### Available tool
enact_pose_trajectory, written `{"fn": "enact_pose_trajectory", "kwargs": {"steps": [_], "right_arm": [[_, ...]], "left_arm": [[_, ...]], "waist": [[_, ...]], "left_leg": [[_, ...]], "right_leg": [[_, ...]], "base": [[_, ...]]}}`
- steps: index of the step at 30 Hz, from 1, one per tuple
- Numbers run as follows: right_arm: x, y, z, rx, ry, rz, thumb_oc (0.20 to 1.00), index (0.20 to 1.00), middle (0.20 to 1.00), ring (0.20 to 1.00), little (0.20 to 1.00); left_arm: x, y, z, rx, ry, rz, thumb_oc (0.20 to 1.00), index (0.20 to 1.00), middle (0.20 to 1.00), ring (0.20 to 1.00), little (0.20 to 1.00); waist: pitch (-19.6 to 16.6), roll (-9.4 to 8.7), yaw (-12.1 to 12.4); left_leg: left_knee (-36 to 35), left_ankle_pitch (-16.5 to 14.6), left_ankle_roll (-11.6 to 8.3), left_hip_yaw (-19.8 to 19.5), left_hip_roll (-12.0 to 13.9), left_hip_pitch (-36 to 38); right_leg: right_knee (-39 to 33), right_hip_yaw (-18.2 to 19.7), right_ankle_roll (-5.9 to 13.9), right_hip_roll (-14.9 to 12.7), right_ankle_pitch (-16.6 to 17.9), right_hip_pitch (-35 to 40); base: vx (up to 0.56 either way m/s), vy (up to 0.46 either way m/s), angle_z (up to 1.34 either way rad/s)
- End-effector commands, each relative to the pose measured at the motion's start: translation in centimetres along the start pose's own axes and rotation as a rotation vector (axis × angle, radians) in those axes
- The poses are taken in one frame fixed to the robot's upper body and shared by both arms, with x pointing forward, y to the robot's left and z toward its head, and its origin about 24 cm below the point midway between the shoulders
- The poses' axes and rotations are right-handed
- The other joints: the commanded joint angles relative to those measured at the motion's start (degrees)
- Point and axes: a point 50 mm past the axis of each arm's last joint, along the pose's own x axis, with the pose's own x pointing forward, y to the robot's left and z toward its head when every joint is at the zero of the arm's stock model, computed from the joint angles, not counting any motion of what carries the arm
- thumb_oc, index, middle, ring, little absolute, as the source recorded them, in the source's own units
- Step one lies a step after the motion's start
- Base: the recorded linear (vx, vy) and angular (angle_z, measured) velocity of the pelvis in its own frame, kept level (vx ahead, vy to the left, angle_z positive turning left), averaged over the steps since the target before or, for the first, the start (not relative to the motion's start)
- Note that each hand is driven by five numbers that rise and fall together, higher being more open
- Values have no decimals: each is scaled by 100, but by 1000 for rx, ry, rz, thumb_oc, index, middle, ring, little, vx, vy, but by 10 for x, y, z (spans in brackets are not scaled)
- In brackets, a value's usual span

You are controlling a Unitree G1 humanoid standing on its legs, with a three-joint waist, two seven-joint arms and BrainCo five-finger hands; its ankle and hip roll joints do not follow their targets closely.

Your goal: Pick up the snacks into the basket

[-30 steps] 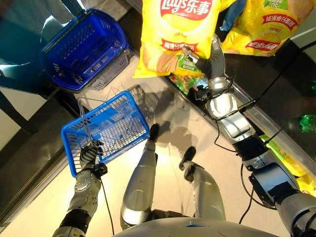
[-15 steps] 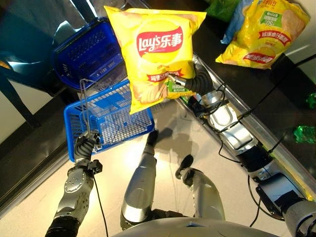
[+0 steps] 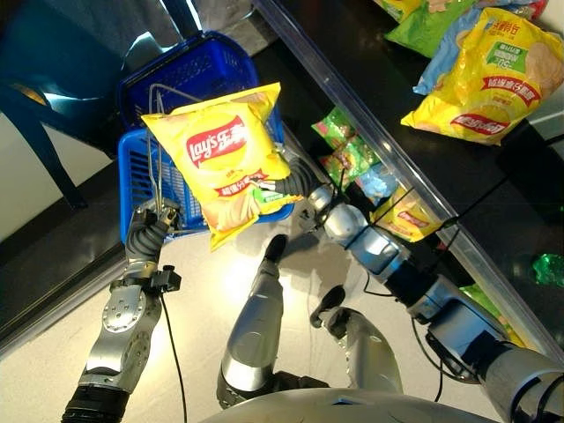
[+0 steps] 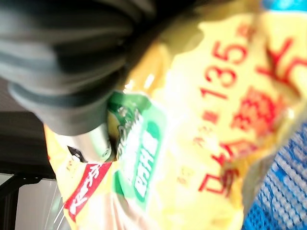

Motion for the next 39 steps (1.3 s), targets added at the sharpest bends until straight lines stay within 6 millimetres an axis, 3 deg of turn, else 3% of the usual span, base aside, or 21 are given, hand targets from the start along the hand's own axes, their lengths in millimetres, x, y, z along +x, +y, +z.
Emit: {"fn": "enact_pose_trajectory", "kwargs": {"steps": [1, 4, 11, 14, 24, 29, 39], "right_arm": [[17, 21, 33, 57, -120, 65, 200, 200, 200, 200, 200], [23, 28, 31, 86, -81, 100, 200, 200, 200, 200, 200], [26, 34, 22, 423, 32, 34, 200, 200, 200, 200, 200], [26, 28, 21, 464, 37, -9, 200, 200, 200, 200, 200], [18, 12, 23, 828, 32, -219, 200, 200, 200, 200, 200], [15, 13, 29, 819, -2, -180, 200, 200, 200, 200, 200], [36, 7, 36, 485, -6, -103, 200, 200, 200, 200, 200]], "left_arm": [[5, -14, 64, 35, -337, -98, 200, 200, 200, 200, 200], [6, -16, 72, 41, -370, -104, 200, 200, 200, 200, 200], [9, -19, 80, 37, -394, -101, 200, 200, 200, 200, 200], [9, -20, 76, 37, -377, -93, 200, 200, 200, 200, 200], [10, -26, 68, 24, -337, -79, 200, 200, 200, 200, 200], [10, -27, 68, 22, -337, -79, 200, 200, 200, 200, 200], [9, -25, 76, 43, -365, -98, 200, 200, 200, 200, 200]], "waist": [[-435, -111, -26], [-425, -176, 13], [-384, -274, 58], [-364, -283, 54], [-285, -320, -16], [-282, -353, -53], [-292, -416, -19]], "left_leg": [[203, -74, 350, 74, -294, -172], [180, -85, 352, 85, -284, -168], [130, -90, 356, 105, -257, -151], [126, -92, 364, 116, -251, -150], [158, -120, 384, 176, -221, -165], [153, -134, 386, 209, -199, -167], [164, -150, 391, 184, -192, -188]], "right_leg": [[-682, 3, 278, -36, 923, 55], [-695, 19, 273, -23, 936, 51], [-748, 33, 275, 0, 987, 50], [-744, 38, 274, 2, 994, 35], [-726, 98, 276, 25, 1020, -20], [-719, 136, 271, 31, 1021, -44], [-707, 154, 258, 51, 1016, -63]], "base": [[0, 0, 0], [0, 0, 0], [0, 0, 0], [0, 0, 0], [0, 0, 0], [0, 0, 0], [0, 0, 0]]}}
